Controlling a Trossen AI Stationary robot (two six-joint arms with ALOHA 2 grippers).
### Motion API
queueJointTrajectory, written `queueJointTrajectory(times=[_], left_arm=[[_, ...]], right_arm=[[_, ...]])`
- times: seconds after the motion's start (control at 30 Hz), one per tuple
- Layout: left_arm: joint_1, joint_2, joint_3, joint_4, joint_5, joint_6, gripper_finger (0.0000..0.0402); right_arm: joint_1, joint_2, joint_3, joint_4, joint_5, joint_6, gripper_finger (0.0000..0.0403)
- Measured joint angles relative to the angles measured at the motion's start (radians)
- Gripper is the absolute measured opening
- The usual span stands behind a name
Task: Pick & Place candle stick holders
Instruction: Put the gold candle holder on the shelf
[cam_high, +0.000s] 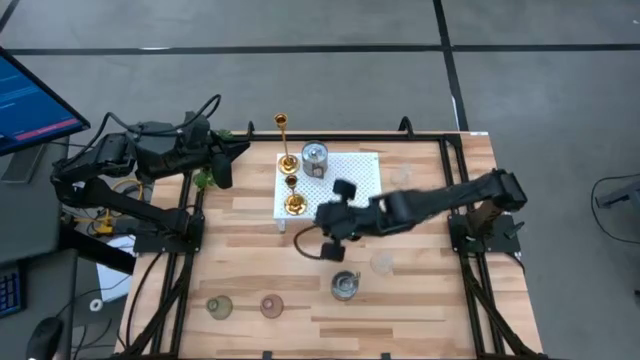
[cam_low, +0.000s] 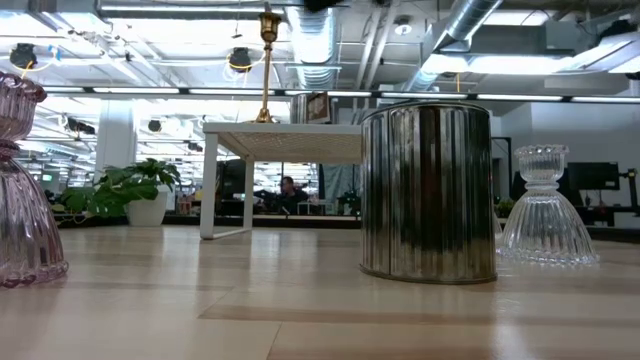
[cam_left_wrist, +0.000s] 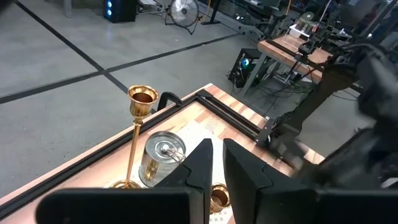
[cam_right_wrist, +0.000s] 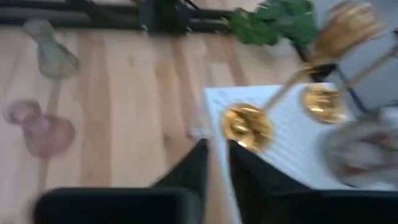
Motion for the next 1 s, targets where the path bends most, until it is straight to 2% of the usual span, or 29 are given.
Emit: queueJointTrajectory(times=[0.07,0.13,0.23,0.5,1.0], left_arm=[[0.0,0.0,0.0,0.0,0.0,0.0,0.0037],[0.0,0.0,0.0,0.0,0.0,0.0,0.0037],[0.0,0.0,0.0,0.0,0.0,0.0,0.0037],[0.0,0.0,0.0,0.0,0.0,0.0,0.0037],[0.0,0.0,0.0,0.0,0.0,0.0,0.0037]], right_arm=[[-0.01,-0.001,-0.118,0.192,-0.048,0.032,0.0015],[-0.027,-0.002,-0.215,0.347,-0.073,0.059,0.0016],[-0.061,0.011,-0.292,0.548,-0.075,0.06,0.0004],[-0.148,0.073,-0.302,0.617,-0.12,0.028,0.0],[-0.239,0.098,-0.301,0.666,-0.233,-0.02,0.0]])
